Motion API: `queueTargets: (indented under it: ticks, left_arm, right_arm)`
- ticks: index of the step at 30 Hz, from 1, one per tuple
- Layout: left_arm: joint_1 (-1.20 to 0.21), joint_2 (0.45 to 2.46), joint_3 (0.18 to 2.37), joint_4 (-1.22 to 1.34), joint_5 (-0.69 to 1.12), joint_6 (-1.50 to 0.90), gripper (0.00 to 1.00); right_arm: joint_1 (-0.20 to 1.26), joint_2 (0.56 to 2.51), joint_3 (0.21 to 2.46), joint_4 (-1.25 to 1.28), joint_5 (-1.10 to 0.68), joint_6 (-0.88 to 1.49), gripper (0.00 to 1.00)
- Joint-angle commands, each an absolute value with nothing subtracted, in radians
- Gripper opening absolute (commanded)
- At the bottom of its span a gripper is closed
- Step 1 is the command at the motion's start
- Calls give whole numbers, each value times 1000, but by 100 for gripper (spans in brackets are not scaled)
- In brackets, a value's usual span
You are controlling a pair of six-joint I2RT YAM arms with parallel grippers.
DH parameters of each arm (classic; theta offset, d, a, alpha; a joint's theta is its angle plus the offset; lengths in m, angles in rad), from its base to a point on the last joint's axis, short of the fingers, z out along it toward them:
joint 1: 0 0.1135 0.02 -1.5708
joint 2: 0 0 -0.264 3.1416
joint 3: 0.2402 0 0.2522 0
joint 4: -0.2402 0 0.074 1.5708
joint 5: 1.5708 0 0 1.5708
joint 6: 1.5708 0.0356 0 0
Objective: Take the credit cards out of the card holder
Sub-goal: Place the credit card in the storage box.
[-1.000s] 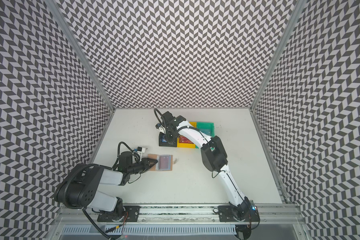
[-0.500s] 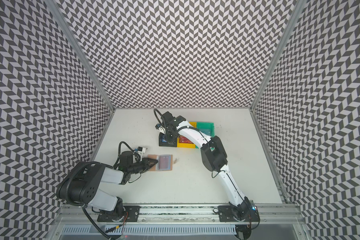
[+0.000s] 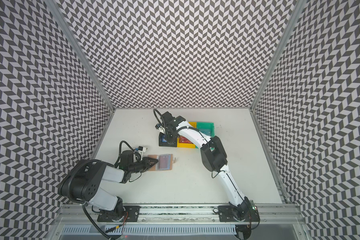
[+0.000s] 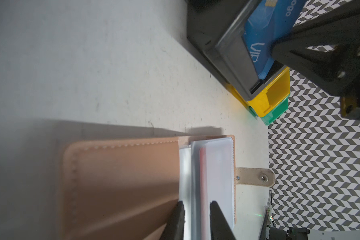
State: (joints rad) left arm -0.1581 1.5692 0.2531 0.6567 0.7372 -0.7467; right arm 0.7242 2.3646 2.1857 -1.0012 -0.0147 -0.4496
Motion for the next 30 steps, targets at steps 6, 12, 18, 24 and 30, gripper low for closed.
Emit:
queueTargets:
  ticks: [6, 12, 18, 24, 30]
  left_arm:
    - [-152, 1592, 275, 670, 741, -729, 25]
    - [-151, 1583, 273, 669, 742, -729, 25]
    - [-152, 1568, 260, 670, 744, -726, 25]
    - [-153, 1531, 254, 664, 755, -724, 25]
    - [-152, 1471, 244, 632, 747, -723, 25]
  right_arm:
    - [733, 2394, 2168, -965, 11, -484, 17]
    - [733, 2387, 2166, -951, 38, -476, 22]
    - [733, 2390, 2171, -909, 86, -462, 27]
    - [733, 2383, 2175, -852, 152, -441, 29]
    - [740, 2347, 2151, -835, 128, -433, 29]
